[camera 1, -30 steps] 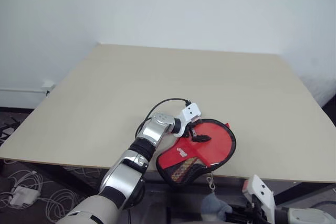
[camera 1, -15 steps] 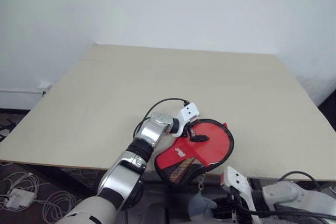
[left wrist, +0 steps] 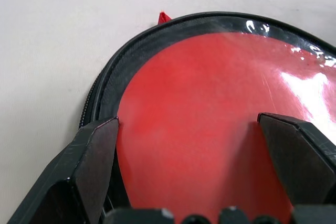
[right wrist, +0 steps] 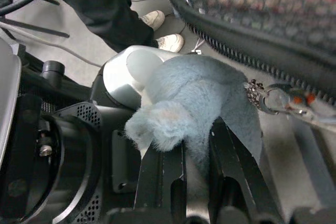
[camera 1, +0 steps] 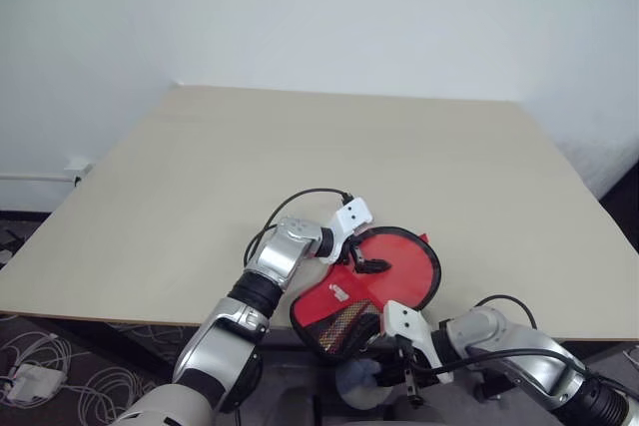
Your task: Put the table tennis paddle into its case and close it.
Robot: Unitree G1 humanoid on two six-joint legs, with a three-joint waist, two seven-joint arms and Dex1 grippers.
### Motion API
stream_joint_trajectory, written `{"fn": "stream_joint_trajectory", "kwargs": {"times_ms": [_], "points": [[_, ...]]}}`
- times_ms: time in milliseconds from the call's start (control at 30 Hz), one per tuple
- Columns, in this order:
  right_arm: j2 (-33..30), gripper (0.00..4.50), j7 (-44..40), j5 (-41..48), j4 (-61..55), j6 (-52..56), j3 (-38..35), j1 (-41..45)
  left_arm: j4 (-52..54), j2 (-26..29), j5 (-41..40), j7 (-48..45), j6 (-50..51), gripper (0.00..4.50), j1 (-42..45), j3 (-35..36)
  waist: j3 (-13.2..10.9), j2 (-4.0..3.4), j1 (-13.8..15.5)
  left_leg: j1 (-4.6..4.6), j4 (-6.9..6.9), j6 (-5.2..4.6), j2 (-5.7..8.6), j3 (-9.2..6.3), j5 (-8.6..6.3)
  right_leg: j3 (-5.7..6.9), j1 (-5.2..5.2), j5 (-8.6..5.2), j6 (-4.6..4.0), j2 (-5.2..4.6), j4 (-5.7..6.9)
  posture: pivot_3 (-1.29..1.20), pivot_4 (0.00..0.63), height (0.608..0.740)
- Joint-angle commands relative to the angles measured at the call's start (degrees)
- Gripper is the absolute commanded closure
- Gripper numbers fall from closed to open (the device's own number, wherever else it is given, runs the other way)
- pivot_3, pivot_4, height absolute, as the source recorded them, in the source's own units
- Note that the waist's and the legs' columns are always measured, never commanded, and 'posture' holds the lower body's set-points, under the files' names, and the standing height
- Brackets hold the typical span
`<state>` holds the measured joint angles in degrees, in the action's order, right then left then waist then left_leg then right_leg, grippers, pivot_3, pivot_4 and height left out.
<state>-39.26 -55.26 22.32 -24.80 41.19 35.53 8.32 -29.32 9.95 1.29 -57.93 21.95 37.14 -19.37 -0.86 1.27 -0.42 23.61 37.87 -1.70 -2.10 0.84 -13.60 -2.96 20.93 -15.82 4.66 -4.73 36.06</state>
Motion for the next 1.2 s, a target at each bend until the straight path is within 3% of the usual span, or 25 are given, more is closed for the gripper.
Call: {"fn": "stream_joint_trajectory", "kwargs": {"times_ms": [33, 167, 400, 733, 967, 1200], "points": [[-0.57, 4.44, -4.25, 0.70, -3.33, -4.49, -1.15, 0.54, -2.95, 1.04, 1.52, -1.56, 3.80, 0.00, -2.41, -3.33, 0.00, -0.01, 0.02, 0.00, 0.02, 0.00, 0.00, 0.00, 0.00, 0.01, 0.00, 0.00, 0.00, 0.00, 0.01, 0.00, 0.000, 0.728], [-1.59, 4.44, -7.83, 1.21, -5.41, -9.61, -2.51, -0.34, -3.37, 1.14, 1.58, -1.58, 3.97, 0.00, -1.76, -3.28, 0.01, -0.01, 0.00, -0.06, 0.10, 0.01, -0.01, 0.00, 0.00, 0.01, -0.06, 0.00, 0.00, 0.00, 0.06, 0.00, 0.000, 0.728], [-0.46, 4.44, -9.24, 5.97, -9.87, -9.67, -6.60, -2.70, -5.08, 1.22, 1.88, -1.27, 3.14, 0.00, -0.52, -3.04, 0.01, -0.02, 0.01, -0.08, 0.16, 0.02, -0.01, -0.01, 0.01, 0.02, -0.06, 0.00, 0.00, 0.00, 0.16, 0.00, 0.000, 0.728], [-0.33, 4.44, -10.61, 2.08, -13.05, -10.53, -0.44, -2.54, -6.23, 2.02, 2.41, -2.21, 2.79, 0.00, 0.66, -3.58, 0.01, -0.02, -0.01, -0.08, 0.25, 0.03, -0.01, 0.01, 0.00, 0.00, -0.04, -0.01, -0.01, -0.01, 0.28, 0.00, 0.000, 0.728], [0.64, 4.44, -11.76, 2.93, -13.54, -10.61, -0.12, -1.64, -6.29, 2.29, 2.31, -2.20, 3.14, 0.00, 0.92, -3.67, 0.01, -0.01, -0.01, -0.08, 0.27, 0.03, -0.01, 0.04, 0.00, -0.02, 0.05, -0.05, -0.05, -0.01, 0.49, 0.00, 0.000, 0.728], [7.10, 4.44, -4.78, 3.74, -7.83, -6.73, -5.02, -1.81, -5.40, 2.04, 2.04, -1.42, 3.34, 0.00, 0.40, -3.38, 0.01, -0.01, 0.01, -0.08, 0.29, 0.03, -0.01, 0.03, 0.01, -0.02, 0.11, -0.08, -0.09, 0.01, 0.63, 0.00, 0.000, 0.728]]}}
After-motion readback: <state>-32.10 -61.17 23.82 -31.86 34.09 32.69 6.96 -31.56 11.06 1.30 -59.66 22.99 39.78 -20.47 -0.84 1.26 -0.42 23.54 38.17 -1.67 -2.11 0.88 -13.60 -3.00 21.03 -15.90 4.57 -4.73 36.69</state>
